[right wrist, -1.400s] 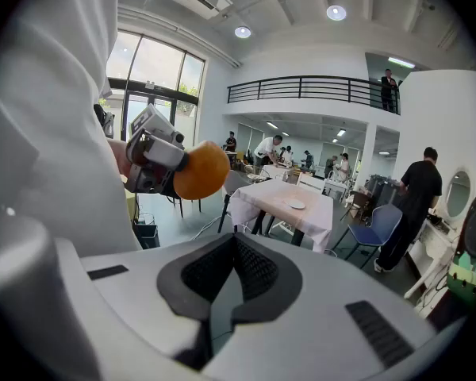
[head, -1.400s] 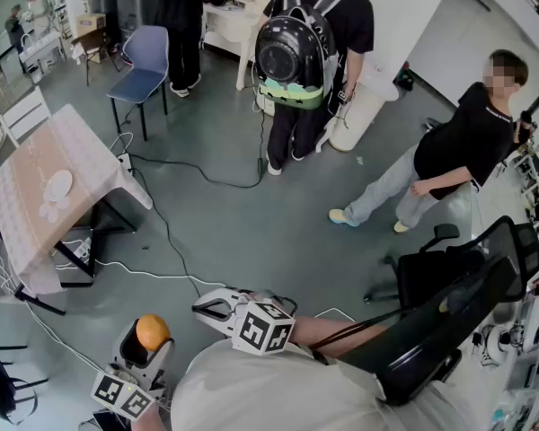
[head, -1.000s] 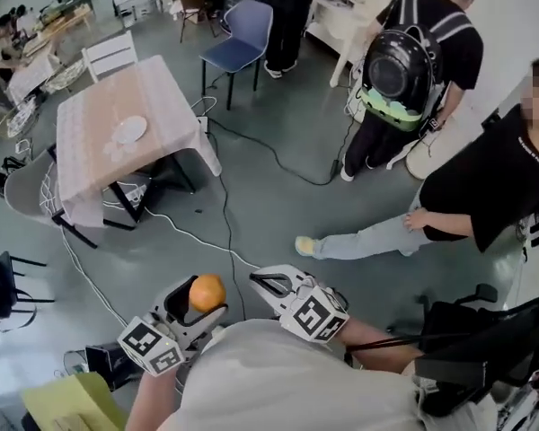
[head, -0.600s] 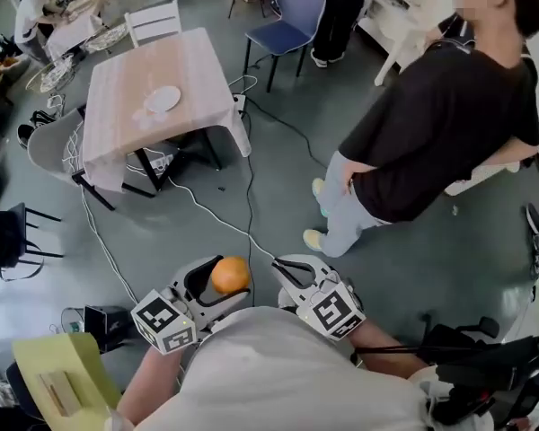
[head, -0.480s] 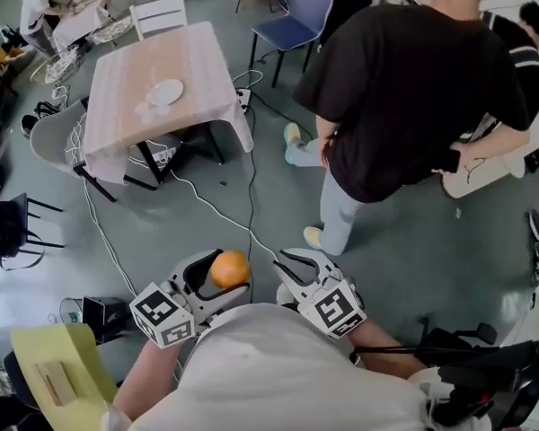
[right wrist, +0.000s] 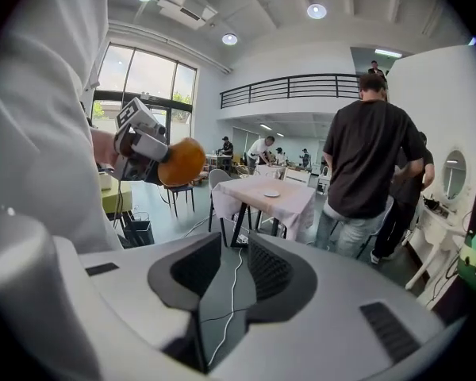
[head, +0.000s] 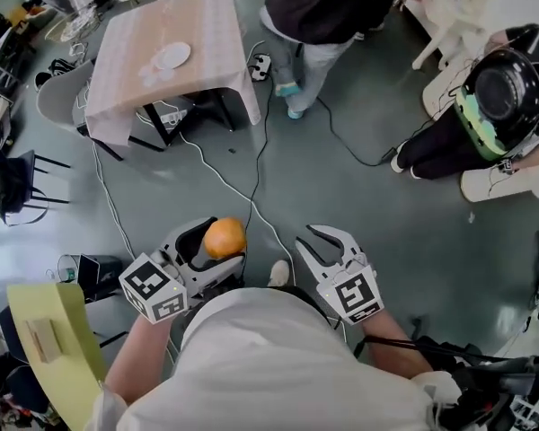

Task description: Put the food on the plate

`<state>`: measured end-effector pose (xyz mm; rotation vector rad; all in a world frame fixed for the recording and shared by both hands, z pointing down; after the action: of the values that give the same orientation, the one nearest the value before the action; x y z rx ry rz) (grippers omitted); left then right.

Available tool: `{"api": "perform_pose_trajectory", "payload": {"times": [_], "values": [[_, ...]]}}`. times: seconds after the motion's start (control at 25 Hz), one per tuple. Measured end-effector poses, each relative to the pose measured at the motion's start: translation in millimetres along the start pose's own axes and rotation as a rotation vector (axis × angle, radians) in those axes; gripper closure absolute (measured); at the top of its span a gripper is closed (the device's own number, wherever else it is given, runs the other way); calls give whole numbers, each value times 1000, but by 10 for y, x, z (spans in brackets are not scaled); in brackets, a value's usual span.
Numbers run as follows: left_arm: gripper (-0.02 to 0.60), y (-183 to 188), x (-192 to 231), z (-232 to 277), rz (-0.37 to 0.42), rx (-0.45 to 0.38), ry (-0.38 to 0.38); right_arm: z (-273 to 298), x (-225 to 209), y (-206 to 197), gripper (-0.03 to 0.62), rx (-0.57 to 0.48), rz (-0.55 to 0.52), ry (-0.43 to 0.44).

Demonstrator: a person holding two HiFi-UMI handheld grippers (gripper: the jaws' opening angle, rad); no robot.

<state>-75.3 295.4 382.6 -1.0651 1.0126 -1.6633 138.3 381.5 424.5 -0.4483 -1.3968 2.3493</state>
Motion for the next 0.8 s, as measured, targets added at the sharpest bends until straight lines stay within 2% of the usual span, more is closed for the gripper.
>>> {"api": "perform_pose_trajectory", "payload": {"times": [0.16, 0.36, 0.64, 0.8], "values": [[212, 12, 230, 138, -12, 28, 32, 148, -356, -19, 480, 6, 17, -11], [212, 95, 836, 253, 13, 21, 25, 585, -540, 174, 480, 1, 12, -23], [212, 453, 2186, 362, 58, 27, -2, 1430, -827, 861, 480, 12, 25, -80], [212, 572, 3030, 353, 117, 67, 32, 1983, -940, 1216, 480, 7, 24, -110]]}}
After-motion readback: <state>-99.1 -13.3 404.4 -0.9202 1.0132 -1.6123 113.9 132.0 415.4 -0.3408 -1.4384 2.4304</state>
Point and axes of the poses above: the fingertips, and each gripper's own axes: z forward along the fingers, x to its left, y out of its top, the point moved 7 cm from there along -z, backward along the fingers, and after that the axes turned 11 degrees about z, right-handed, at the moved point
